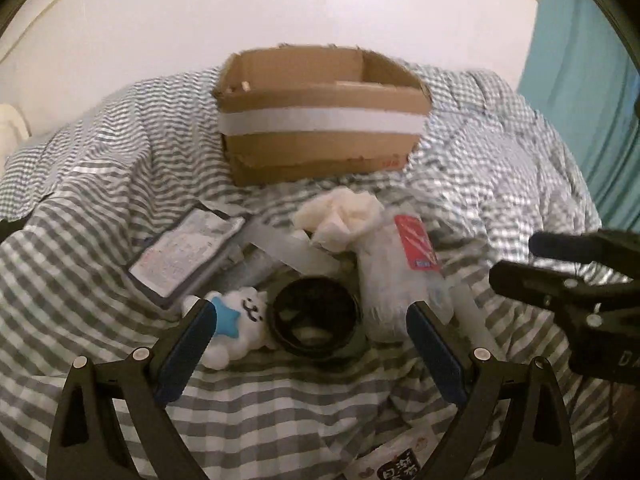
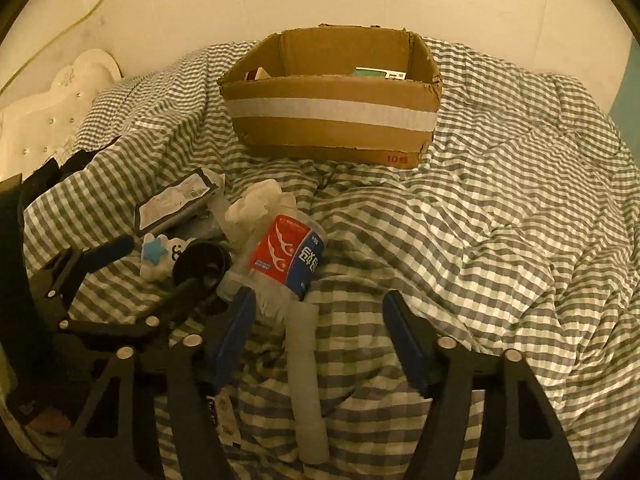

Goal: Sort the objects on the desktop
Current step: 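Withdraw both grippers and move back over the remaining items, then grasp the black ring with the left gripper while the right grasps the white tube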

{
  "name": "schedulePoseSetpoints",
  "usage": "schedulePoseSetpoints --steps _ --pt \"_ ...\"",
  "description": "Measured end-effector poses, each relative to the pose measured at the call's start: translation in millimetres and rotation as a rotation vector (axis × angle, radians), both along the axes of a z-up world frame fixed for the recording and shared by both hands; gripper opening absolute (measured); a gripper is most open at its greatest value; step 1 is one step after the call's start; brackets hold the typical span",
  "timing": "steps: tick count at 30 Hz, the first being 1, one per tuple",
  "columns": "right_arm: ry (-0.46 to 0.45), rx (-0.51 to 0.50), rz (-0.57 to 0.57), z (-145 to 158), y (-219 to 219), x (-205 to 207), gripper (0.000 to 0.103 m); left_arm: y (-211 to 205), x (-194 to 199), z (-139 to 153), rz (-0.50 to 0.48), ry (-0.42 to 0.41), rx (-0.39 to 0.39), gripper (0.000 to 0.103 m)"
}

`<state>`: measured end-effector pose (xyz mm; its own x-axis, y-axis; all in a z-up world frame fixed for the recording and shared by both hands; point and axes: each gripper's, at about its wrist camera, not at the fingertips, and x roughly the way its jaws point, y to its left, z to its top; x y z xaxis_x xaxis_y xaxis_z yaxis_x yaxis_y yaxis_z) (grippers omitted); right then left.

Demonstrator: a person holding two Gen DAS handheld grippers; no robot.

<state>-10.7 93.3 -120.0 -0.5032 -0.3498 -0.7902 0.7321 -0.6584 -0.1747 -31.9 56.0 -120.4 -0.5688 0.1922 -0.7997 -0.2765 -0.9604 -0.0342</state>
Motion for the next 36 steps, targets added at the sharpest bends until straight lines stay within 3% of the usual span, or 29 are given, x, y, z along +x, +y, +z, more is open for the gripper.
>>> schedulePoseSetpoints --steps 6,9,10,13,21,25,27,29,36 --pt "-0.010 0.008 -0.009 -8 4 5 0.053 9 -17 -22 -0.018 -0.068 -0.012 0.098" --pt "-0.009 0.024 -0.016 -13 4 5 0.053 15 -22 -36 -0.026 -0.076 -0.069 0.097" --pt "-0.013 0.028 -0.021 -15 4 4 0.053 16 -22 -38 -0.031 -0.071 -0.092 0.093" --pt "-0.034 0.035 -0.032 -20 6 0 0.052 13 -19 -37 -0.042 -0.069 -0.096 0.065" --pt "-0.097 0.074 -0.008 -38 3 3 0.052 -9 -17 -27 -0.018 -0.132 0.034 0.065" --pt "-0.124 0.121 0.038 -55 -5 11 0.055 -22 -18 -14 0.015 -0.115 0.077 0.065" --pt "-0.118 0.150 0.057 -62 -9 14 0.067 -30 -18 -5 0.033 -0.098 0.098 0.065" --pt "-0.126 0.165 0.089 -68 -14 19 0.070 -36 -19 2 0.052 -0.083 0.110 0.065" --pt "-0.113 0.259 0.152 -92 -33 34 0.070 -60 -23 17 0.113 -0.048 0.173 0.065"
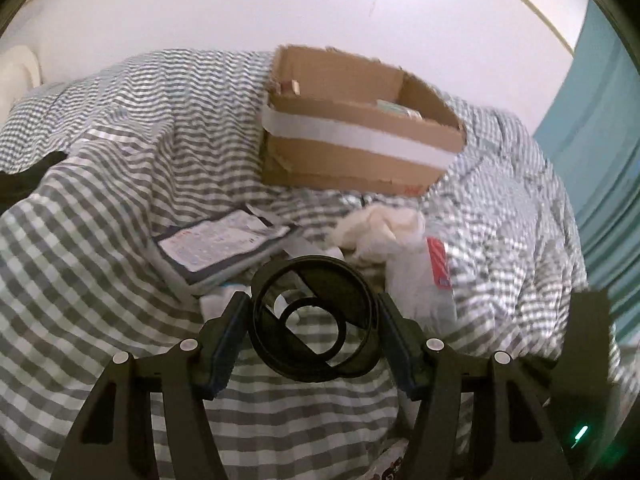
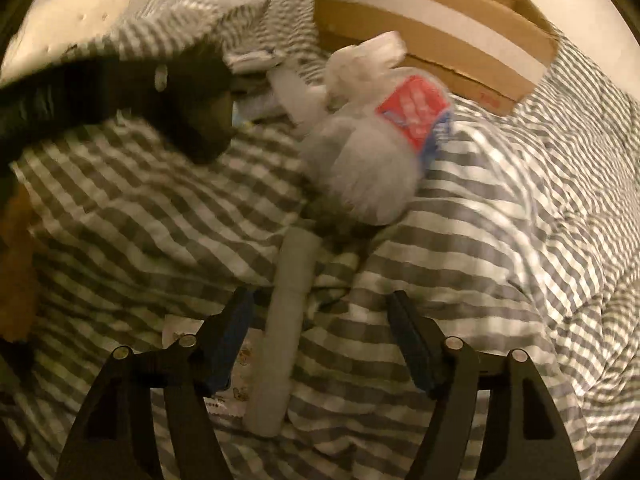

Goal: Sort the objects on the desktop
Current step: 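Grasp the black ring with the left gripper while the right grasps the white tube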

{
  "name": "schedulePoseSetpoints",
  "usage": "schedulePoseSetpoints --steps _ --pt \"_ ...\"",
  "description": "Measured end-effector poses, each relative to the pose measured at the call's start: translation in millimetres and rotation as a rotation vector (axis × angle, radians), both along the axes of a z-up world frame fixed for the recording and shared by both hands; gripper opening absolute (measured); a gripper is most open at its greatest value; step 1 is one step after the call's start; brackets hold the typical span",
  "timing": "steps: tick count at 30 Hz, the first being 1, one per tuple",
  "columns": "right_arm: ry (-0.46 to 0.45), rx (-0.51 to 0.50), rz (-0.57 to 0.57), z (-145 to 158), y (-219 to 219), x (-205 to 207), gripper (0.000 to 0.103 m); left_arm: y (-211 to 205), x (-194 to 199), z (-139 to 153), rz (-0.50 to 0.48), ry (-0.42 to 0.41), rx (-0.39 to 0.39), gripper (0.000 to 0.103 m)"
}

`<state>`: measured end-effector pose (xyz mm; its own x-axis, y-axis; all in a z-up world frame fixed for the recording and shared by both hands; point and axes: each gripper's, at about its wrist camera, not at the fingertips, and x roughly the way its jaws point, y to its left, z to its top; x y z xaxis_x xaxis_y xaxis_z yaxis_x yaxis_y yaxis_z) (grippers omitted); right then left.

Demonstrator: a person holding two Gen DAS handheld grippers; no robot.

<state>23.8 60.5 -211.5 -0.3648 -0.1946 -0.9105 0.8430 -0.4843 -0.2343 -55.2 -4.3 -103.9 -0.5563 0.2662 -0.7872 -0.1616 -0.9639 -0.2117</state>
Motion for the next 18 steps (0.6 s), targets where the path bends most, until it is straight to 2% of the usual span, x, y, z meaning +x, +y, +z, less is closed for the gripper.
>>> schedulePoseSetpoints --steps 3,5,7,8,10,11,12,18 --pt "-0.050 0.019 0.043 -14 -10 10 0.069 -8 -2 6 0.013 0.023 0.008 0.065" --pt "-0.043 0.094 0.019 -34 -13 6 0.068 -12 -3 6 0.036 0.026 0.007 0.065" --pt "-0.052 0.108 -0.015 -42 -12 0 0.068 -17 -5 5 0.049 0.011 0.023 0.065" --pt "-0.061 0.091 -0.025 -38 -10 -1 0.063 -19 -5 4 0.050 0.006 0.028 0.065" --pt "-0.074 0.056 -0.049 -30 -5 -4 0.040 -20 -5 3 0.050 0.007 0.028 0.065" --pt "-0.085 0.040 -0.078 -27 -1 -10 0.022 -20 -6 3 0.051 0.007 0.024 0.065" --pt "-0.087 0.029 -0.100 -25 3 -14 0.015 -20 -5 2 0.053 0.007 0.018 0.065" --pt "-0.052 -0.048 -0.085 -2 14 -4 0.013 -24 -2 0 0.076 0.011 -0.003 0.065"
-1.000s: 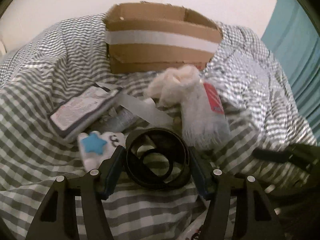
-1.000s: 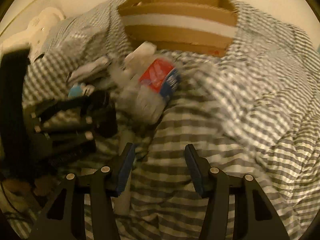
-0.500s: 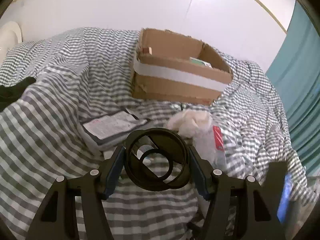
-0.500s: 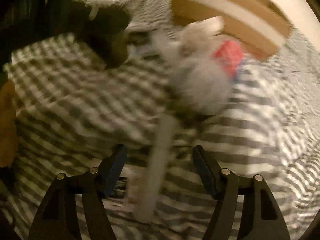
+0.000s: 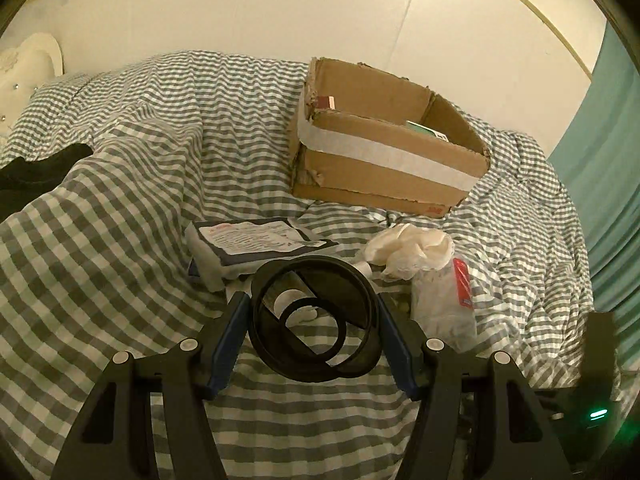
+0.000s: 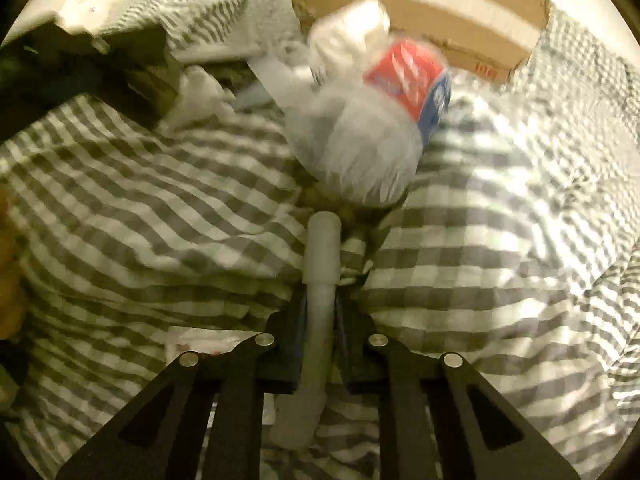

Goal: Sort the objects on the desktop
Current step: 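Grasp the black ring with the left gripper while the right grasps the white tube, then carry the ring and tube into the cardboard box and release both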

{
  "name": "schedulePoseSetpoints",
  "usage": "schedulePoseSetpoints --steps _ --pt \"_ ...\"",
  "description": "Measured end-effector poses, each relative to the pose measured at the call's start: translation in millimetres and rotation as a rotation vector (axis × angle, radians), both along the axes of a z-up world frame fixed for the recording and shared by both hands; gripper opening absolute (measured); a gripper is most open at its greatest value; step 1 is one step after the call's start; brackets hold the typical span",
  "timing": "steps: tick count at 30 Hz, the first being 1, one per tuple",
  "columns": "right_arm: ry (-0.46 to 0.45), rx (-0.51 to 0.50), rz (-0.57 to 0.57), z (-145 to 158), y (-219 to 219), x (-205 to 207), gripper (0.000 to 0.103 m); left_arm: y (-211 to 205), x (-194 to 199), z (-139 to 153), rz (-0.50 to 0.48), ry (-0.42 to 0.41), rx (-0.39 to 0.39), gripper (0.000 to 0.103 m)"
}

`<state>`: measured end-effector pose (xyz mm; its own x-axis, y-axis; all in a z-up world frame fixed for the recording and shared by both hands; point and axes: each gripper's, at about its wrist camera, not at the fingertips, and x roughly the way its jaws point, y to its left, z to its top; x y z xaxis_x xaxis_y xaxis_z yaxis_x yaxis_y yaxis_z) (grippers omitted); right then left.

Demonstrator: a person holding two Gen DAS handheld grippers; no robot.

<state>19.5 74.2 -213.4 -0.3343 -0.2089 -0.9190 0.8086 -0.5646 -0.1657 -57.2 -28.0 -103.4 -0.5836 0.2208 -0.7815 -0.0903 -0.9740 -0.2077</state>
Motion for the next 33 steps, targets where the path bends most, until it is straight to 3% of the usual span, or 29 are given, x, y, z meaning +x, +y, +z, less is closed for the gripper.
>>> schedulePoseSetpoints --steps 8,13,21,24,28,33 --pt "0.094 -0.216 0.003 74 20 22 0.012 0 12 18 -0.021 0.057 -0.006 0.065" --pt "0.183 -0.317 0.003 128 28 20 0.012 2 5 47 -0.045 0.116 0.001 0.065" --pt "0.364 -0.405 0.069 223 -2 -7 0.012 3 -53 126 -0.079 0.274 -0.002 0.065" --pt "0.422 -0.432 0.083 253 -26 -27 0.012 16 -83 144 -0.089 0.321 -0.018 0.065" --pt "0.425 -0.452 0.088 270 -52 -63 0.012 38 -131 140 -0.111 0.331 -0.017 0.065" --pt "0.408 -0.433 0.044 257 -91 -129 0.012 56 -204 88 -0.099 0.210 -0.014 0.065"
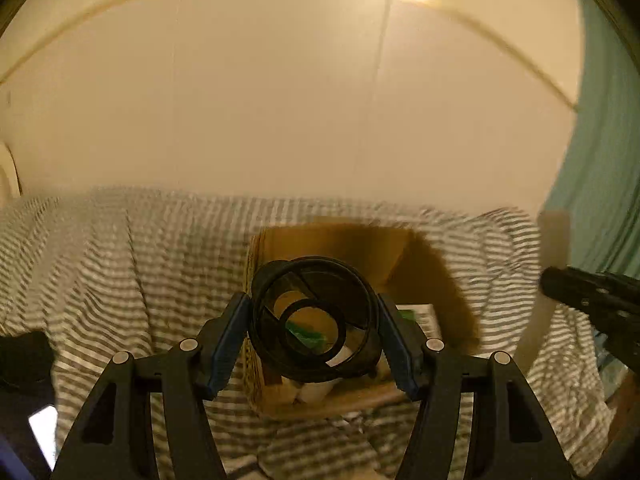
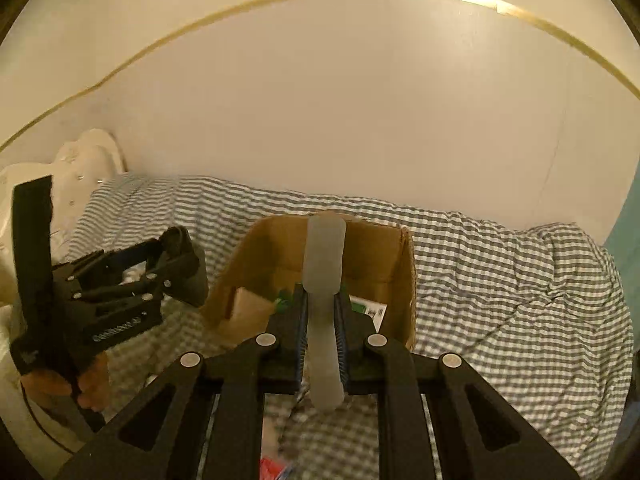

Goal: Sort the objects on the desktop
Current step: 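Carry the ring and tube into the cardboard box and release both, then withdraw both grippers from the box toward the remaining items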

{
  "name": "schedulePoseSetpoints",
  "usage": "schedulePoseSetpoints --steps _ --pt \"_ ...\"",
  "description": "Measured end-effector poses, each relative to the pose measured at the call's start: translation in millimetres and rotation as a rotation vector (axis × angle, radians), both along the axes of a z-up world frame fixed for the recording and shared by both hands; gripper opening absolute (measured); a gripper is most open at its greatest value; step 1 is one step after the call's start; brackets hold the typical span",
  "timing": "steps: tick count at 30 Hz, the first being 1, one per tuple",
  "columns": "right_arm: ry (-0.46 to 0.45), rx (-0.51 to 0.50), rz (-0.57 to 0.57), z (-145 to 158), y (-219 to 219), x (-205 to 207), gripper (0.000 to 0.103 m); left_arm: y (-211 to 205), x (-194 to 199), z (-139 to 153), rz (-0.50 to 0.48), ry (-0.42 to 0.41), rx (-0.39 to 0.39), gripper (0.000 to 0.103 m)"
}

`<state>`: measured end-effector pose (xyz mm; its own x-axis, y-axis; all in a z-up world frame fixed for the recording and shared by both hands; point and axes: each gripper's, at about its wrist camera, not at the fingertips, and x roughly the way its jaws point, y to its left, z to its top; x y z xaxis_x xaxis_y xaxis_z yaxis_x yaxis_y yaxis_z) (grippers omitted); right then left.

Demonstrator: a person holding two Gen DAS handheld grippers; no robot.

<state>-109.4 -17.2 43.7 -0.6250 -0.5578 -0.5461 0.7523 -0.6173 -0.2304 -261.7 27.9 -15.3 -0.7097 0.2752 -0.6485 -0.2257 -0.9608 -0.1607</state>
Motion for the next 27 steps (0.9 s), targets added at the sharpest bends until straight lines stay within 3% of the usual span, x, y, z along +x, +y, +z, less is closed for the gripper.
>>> schedulePoseSetpoints --steps 5,10,12,13,14,15,19,24,27 --pt "-0.075 -0.015 -0.017 -43 -35 -59 0.012 -1 -42 -49 -0.032 -0.088 0.080 0.065" --pt "-0.108 0.024 -0.039 -87 -55 -90 0.013 16 -57 -73 -0.078 -0.081 0.039 0.065" --pt "-0.144 0.000 -0.053 -96 -53 -98 0.024 18 -51 -78 -0.085 -0.069 0.033 0.066" --pt "-0.153 -0.003 -0.068 -94 -52 -104 0.031 19 -44 -76 -0.084 -0.064 0.045 0.069" --pt "-0.156 -0.012 -0.092 -91 -49 -105 0.044 18 -39 -75 -0.081 -0.056 0.054 0.076" --pt "-0.154 -0.036 -0.093 -86 -47 -104 0.049 16 -32 -71 -0.064 -0.043 0.051 0.081" --pt "-0.100 -0.098 -0.087 -54 -34 -77 0.050 4 -12 -45 0.010 0.012 0.056 0.094" --pt "-0.068 -0.144 -0.095 -6 -8 -23 0.052 -19 40 11 0.056 0.001 0.110 0.094" --pt "-0.054 -0.151 -0.047 14 7 25 0.055 -27 78 34 0.067 0.020 0.092 0.100"
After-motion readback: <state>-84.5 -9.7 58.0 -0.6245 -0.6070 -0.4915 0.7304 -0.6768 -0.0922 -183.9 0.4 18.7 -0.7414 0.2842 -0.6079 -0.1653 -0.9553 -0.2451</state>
